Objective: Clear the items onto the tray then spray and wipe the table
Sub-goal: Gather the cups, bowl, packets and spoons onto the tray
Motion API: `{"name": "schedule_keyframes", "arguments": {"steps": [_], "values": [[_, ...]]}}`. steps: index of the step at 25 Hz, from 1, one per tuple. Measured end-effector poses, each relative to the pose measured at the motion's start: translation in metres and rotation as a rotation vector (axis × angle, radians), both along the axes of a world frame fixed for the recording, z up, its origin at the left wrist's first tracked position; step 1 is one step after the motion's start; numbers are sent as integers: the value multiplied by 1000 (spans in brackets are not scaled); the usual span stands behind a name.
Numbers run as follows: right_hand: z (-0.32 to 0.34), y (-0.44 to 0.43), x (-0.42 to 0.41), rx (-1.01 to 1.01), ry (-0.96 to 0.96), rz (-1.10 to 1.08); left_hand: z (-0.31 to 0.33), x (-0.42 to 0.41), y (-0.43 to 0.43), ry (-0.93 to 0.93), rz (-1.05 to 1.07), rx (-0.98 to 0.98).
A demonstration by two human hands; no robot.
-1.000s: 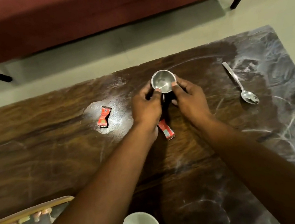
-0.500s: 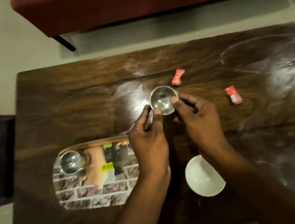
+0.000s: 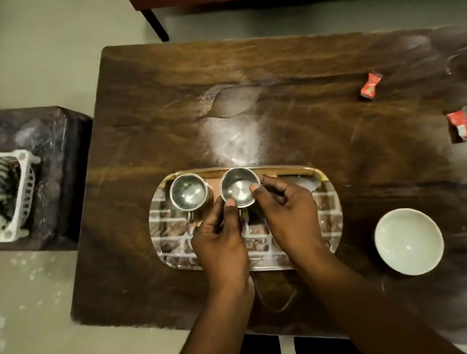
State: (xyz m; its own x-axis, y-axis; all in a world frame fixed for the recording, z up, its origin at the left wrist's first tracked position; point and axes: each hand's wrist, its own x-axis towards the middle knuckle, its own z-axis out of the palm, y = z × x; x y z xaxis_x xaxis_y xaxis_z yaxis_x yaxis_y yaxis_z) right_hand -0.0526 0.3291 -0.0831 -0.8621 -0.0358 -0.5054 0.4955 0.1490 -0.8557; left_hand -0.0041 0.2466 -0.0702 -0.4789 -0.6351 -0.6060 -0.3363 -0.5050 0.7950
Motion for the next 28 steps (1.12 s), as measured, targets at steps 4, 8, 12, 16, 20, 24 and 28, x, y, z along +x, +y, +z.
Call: {"name": "schedule_keyframes", "arguments": {"steps": [4, 8, 12, 16, 20, 24, 28], "values": [[-9, -11, 3, 47, 0, 37, -15, 3, -8, -19, 24, 29], [-11, -13, 4, 101, 10, 42, -24, 0, -10, -11, 35, 54], [-12, -14, 5, 124, 31, 25, -24, 1, -11, -29, 23, 54], [-8, -15, 6, 132, 46, 21, -22, 1, -12, -48, 12, 50], [-9, -14, 9, 114, 30, 5, -19, -2, -9, -81, 11, 21], [-3, -11, 6, 51, -2, 24, -9, 1, -8, -87, -3, -1], [17, 30, 9, 68, 32, 73, 11, 24, 19, -157, -53, -163]]}}
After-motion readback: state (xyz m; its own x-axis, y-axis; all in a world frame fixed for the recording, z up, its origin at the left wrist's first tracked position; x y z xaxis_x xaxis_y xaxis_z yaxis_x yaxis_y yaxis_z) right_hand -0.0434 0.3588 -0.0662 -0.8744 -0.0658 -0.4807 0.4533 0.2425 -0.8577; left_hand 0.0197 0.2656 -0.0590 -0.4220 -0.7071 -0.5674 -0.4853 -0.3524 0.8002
